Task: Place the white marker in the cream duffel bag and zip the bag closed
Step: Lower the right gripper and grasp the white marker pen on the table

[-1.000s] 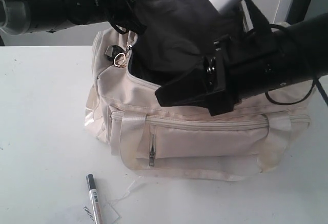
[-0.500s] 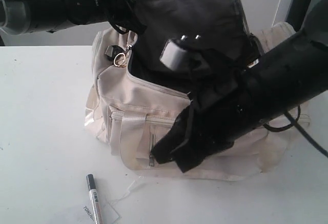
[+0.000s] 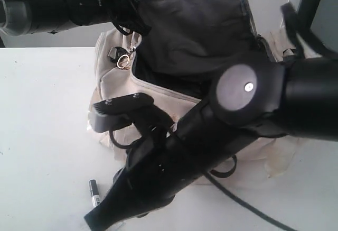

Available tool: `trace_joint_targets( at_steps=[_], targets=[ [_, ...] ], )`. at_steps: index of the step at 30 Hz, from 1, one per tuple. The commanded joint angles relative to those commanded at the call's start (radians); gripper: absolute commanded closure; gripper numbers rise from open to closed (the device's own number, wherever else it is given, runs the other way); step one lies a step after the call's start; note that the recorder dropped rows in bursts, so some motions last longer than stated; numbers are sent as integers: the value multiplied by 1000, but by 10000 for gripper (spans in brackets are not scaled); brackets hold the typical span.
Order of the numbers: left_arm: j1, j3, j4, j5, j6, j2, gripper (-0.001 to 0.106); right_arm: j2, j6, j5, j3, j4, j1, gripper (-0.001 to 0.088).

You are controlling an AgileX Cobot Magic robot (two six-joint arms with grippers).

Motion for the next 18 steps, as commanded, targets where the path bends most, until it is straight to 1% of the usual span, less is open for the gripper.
trace_joint_targets(
  at_steps=[1, 5, 11, 15, 18],
  targets=[
    [0, 0, 0, 0, 0, 0, 1053, 28, 32, -48, 0, 0, 26, 868],
    [0, 0, 0, 0, 0, 0, 1053, 114, 119, -159, 0, -2, 98, 868],
    [0, 0, 0, 0, 0, 0, 1053, 182, 212, -271, -4, -32, 146, 868],
    [0, 0, 0, 0, 0, 0, 1053, 217, 251, -259, -32, -83, 151, 868],
    [0, 0, 0, 0, 0, 0, 1053, 229, 297, -180, -75, -167, 151, 868]
  ],
)
